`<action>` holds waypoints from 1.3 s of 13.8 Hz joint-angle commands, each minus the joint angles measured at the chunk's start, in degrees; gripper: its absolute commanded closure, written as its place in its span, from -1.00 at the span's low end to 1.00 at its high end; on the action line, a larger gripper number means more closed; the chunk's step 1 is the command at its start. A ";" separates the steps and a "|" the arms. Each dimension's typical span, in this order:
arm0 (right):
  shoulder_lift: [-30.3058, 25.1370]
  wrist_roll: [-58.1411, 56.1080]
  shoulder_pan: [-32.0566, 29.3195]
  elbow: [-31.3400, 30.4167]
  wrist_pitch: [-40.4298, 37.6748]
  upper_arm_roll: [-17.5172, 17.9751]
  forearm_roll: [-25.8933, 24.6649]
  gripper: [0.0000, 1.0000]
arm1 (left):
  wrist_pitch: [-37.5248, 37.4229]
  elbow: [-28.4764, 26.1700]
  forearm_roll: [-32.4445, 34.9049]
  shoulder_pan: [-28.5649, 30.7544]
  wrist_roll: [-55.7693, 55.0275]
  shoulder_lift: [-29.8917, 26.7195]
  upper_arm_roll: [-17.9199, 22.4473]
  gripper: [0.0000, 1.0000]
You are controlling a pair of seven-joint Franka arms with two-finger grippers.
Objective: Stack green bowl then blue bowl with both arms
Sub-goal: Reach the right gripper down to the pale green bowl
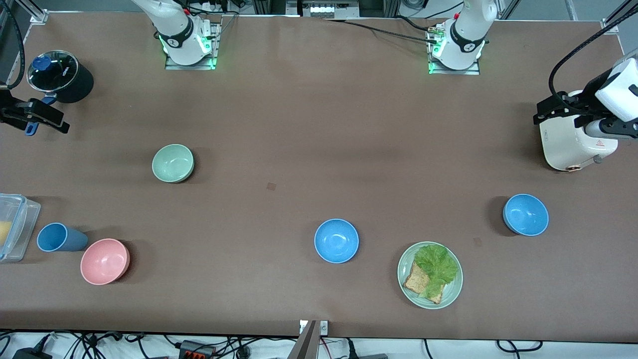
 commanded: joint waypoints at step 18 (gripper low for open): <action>11.60 1.43 2.65 -25.77 24.48 0.90 -4.61 -1.00 | -2.41 1.68 -0.60 1.74 1.61 2.12 0.66 -1.00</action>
